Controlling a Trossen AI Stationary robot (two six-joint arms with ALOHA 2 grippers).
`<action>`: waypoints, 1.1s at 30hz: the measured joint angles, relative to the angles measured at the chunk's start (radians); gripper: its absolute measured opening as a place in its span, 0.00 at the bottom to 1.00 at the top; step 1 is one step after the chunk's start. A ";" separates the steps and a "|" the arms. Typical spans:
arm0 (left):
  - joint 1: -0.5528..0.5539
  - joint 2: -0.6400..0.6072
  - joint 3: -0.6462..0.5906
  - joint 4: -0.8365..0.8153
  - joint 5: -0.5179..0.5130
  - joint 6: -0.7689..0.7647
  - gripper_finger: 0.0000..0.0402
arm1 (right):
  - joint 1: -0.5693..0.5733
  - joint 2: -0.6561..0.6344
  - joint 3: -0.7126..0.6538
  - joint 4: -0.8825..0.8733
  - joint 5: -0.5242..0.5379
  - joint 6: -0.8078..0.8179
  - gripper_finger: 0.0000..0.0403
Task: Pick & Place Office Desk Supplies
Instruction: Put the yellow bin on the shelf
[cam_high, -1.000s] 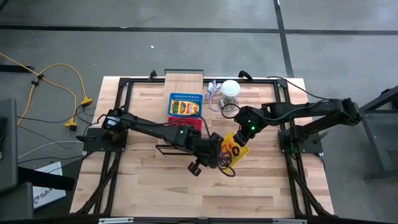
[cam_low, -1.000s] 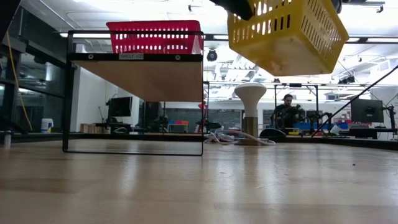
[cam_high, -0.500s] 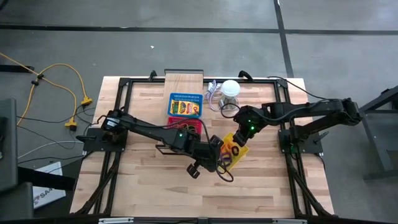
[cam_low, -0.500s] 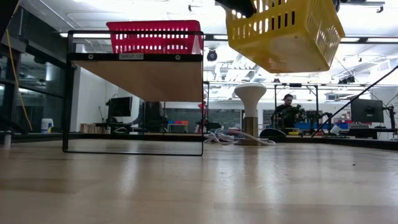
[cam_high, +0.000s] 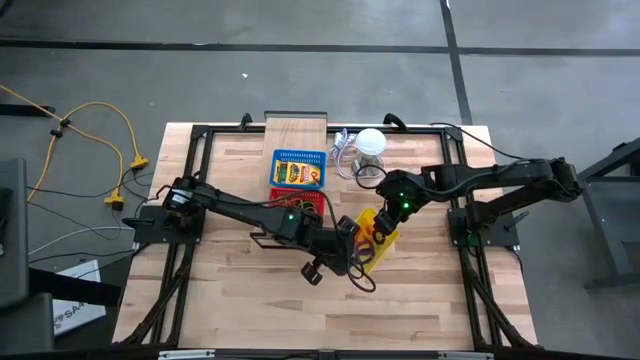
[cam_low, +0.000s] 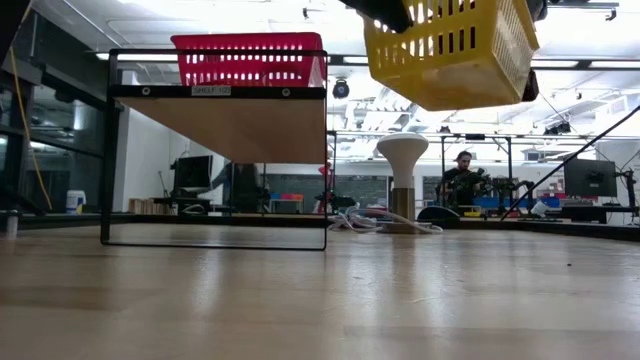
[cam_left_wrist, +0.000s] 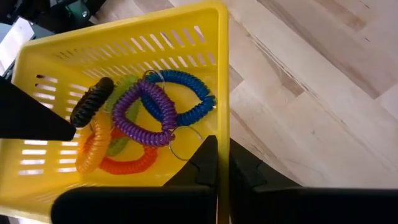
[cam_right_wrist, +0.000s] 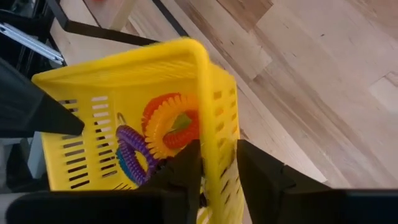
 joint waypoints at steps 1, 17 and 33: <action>0.000 0.000 0.000 0.001 0.000 0.003 0.01 | 0.000 0.000 0.000 0.000 0.009 0.000 0.25; -0.006 0.000 0.000 -0.006 0.003 0.008 0.00 | -0.057 -0.077 0.000 0.017 -0.023 -0.029 0.42; -0.001 -0.003 0.000 0.016 -0.033 -0.020 0.00 | -0.121 -0.252 0.000 0.040 -0.023 -0.091 0.43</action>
